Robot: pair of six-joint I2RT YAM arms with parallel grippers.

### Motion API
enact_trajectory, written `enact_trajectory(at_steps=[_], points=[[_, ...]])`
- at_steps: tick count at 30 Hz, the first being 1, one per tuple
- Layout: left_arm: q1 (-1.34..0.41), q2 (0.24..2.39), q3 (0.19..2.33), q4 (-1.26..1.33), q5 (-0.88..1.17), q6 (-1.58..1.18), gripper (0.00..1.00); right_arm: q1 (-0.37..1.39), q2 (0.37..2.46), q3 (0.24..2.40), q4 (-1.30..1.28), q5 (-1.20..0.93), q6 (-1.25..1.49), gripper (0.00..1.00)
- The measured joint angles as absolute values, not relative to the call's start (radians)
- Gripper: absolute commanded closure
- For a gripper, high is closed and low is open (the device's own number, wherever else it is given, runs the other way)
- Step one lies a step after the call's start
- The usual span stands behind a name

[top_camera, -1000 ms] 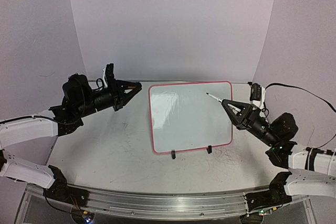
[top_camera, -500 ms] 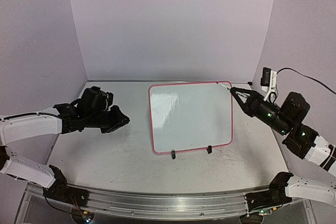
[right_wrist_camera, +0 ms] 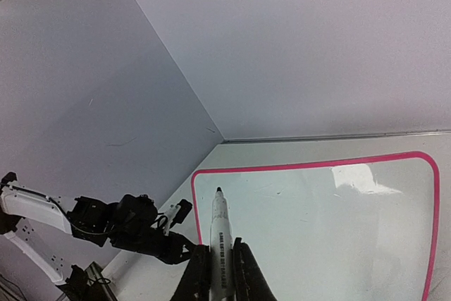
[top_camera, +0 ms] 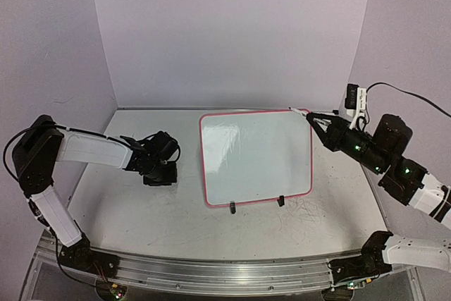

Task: Write a sentence on the whiteboard
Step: Place the pen cap at the center of the board.

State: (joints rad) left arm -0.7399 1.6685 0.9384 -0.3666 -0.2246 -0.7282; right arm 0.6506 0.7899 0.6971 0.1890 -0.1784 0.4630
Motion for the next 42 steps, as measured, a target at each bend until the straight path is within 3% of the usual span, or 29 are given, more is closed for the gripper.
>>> enact_trajectory(at_steps=[17,27,34,42], points=[[-0.739,1.836,1.039,-0.434,-0.313,-0.654,0.91,0.651,0.765,0.697,0.17,-0.12,0.447,1.0],[-0.739,1.84,1.042,-0.436,-0.312,-0.653,0.75,0.651,0.768,0.697,0.169,-0.12,0.445,1.0],[-0.739,1.84,1.042,-0.437,-0.31,-0.653,0.7,0.651,0.774,0.697,0.168,-0.12,0.444,1.0],[-0.739,1.813,1.05,-0.465,-0.31,-0.644,0.51,0.651,0.806,0.697,0.167,-0.121,0.442,1.0]])
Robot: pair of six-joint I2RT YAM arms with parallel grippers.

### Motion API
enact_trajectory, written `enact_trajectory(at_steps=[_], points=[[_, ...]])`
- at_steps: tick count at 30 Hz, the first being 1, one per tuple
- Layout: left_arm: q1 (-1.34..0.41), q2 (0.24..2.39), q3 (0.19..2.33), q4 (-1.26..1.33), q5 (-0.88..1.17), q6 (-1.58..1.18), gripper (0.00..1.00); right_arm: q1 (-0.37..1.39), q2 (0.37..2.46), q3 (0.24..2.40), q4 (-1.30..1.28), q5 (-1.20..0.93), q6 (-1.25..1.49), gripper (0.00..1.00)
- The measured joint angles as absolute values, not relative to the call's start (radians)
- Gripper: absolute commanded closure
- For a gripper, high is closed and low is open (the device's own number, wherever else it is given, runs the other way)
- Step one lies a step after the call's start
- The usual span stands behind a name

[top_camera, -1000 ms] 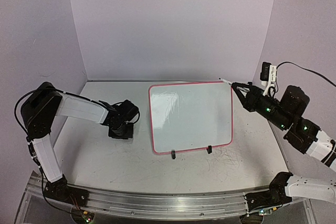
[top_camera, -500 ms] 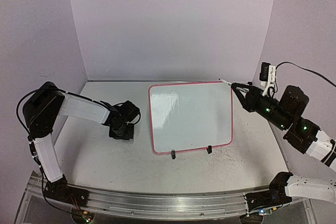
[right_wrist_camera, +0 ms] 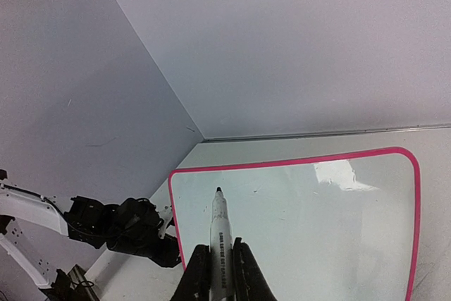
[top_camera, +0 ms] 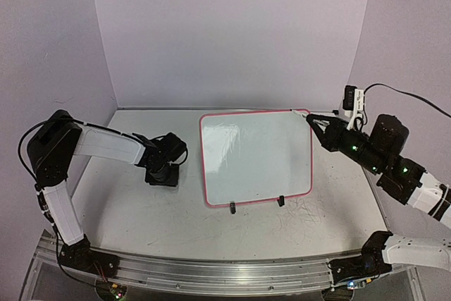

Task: Write a sentence on the whiteboard
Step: Place the pen cap at the center of the board, then hold the whiteboard at the center of the board.

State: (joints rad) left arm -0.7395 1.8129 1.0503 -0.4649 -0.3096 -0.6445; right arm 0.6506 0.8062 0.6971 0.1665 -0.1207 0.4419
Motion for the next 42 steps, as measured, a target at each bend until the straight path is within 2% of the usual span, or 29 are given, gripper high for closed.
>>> enact_trajectory(at_steps=[4,13,19,28,34,42], points=[[-0.739,1.755,1.074,-0.496,-0.312,-0.634,0.4,0.651,0.809,0.697,0.165,-0.12,0.442,1.0],[-0.732,1.562,1.1,-0.574,-0.315,-0.614,0.2,0.651,0.809,0.697,0.159,-0.09,0.444,1.0],[-0.64,1.383,1.1,-0.6,-0.204,-0.556,0.07,0.651,0.833,0.702,0.122,-0.074,0.416,1.0],[-0.427,1.279,1.086,-0.45,0.169,-0.437,0.05,0.651,0.911,0.737,0.025,-0.072,0.389,1.0],[-0.423,1.29,1.022,-0.232,0.349,-0.442,0.07,0.651,0.9,0.737,0.025,-0.055,0.373,1.0],[-0.425,1.443,1.027,0.057,0.533,-0.535,0.08,0.651,0.935,0.76,0.019,-0.09,0.341,1.0]])
